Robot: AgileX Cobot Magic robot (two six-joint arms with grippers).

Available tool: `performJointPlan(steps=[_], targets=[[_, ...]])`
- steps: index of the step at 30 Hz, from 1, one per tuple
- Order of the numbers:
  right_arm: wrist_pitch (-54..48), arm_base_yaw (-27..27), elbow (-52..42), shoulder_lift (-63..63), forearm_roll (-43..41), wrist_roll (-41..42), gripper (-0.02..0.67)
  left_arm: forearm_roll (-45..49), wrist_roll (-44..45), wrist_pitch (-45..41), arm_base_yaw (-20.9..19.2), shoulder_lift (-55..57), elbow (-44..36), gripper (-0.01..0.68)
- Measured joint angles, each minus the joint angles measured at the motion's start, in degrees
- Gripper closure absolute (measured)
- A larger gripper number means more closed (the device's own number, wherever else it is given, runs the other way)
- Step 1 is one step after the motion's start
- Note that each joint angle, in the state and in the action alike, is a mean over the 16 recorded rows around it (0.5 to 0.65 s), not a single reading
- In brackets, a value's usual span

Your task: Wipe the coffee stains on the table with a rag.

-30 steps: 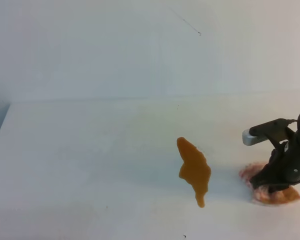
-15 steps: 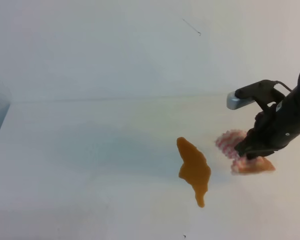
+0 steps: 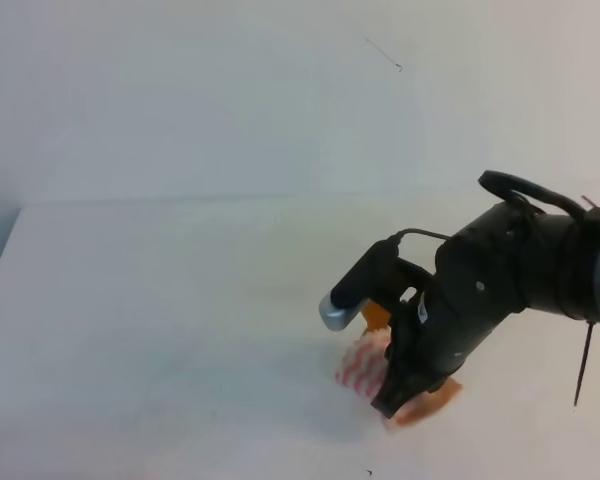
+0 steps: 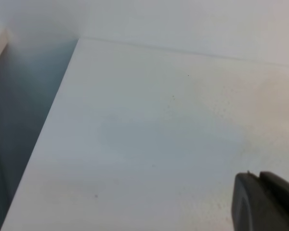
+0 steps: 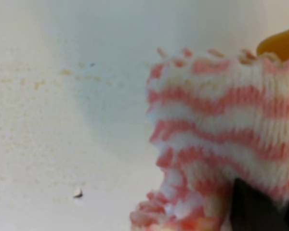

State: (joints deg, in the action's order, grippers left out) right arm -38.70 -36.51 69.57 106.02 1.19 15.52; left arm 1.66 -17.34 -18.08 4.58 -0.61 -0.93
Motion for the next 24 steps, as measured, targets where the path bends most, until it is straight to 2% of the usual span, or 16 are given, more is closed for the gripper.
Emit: performJointPlan(steps=[5,14,24], targets=[[1.6,-1.7,-0.1,3.8,-3.5,-3.3,0.649,0.0,0.0,0.1,0.0,-0.1,-0.2,0.673],[4.4,-1.1,1.5,10.1,-6.6,-6.8,0.652,0.0,0.0,-0.1,0.0,0.1,0.2,0.673],[1.2,1.7,12.0,16.7,-8.8,-8.1,0.653,0.0,0.0,-0.4,0.0,0.6,0.9,0.674]])
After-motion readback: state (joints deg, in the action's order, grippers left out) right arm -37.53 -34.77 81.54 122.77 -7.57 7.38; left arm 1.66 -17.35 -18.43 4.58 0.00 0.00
